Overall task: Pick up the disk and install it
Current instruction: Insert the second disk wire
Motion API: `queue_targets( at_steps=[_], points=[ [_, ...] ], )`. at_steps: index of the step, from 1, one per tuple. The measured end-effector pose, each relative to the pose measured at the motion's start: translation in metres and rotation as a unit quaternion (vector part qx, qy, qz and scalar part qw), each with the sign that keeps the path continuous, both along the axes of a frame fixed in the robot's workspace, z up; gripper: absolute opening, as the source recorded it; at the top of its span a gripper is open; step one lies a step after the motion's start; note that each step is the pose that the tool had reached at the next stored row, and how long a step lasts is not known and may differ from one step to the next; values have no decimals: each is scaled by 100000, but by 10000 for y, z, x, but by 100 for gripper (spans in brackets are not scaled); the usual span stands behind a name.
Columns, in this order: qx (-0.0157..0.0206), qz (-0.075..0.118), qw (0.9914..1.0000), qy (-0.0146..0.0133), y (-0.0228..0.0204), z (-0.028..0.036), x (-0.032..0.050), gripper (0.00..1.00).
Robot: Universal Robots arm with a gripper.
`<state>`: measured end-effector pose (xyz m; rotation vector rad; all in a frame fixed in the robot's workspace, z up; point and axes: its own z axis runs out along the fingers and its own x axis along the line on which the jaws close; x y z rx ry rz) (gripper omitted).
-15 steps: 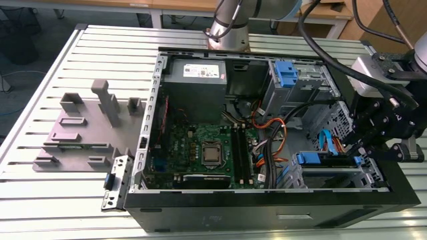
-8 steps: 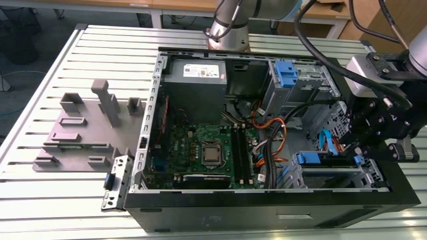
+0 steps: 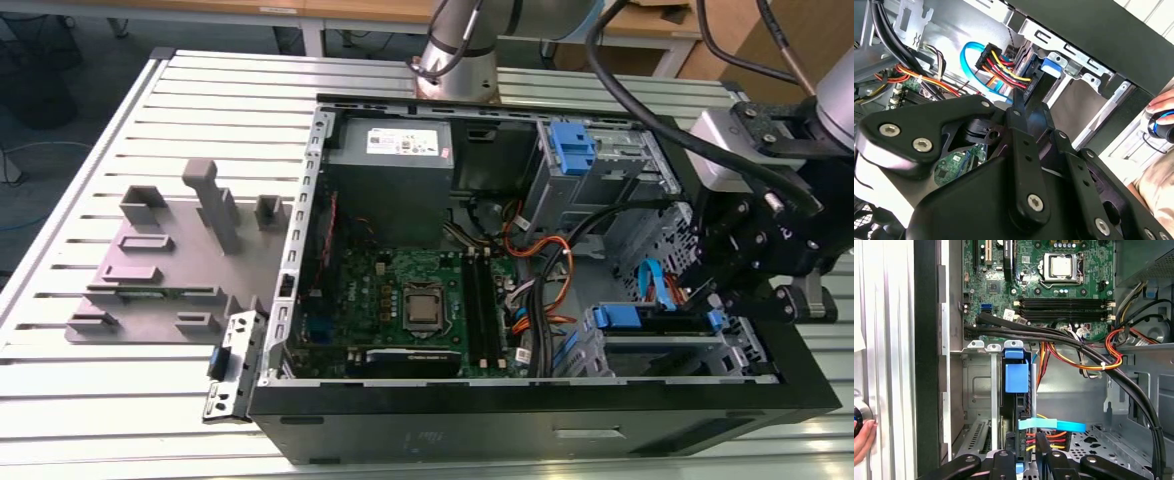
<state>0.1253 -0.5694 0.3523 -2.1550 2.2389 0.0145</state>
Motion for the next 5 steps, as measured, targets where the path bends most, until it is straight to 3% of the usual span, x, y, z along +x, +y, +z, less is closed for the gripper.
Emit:
queue_targets(
  at_steps=[5],
  points=[
    [-5, -1, 100000, 2, 0, 12, 0, 30]
  ],
)
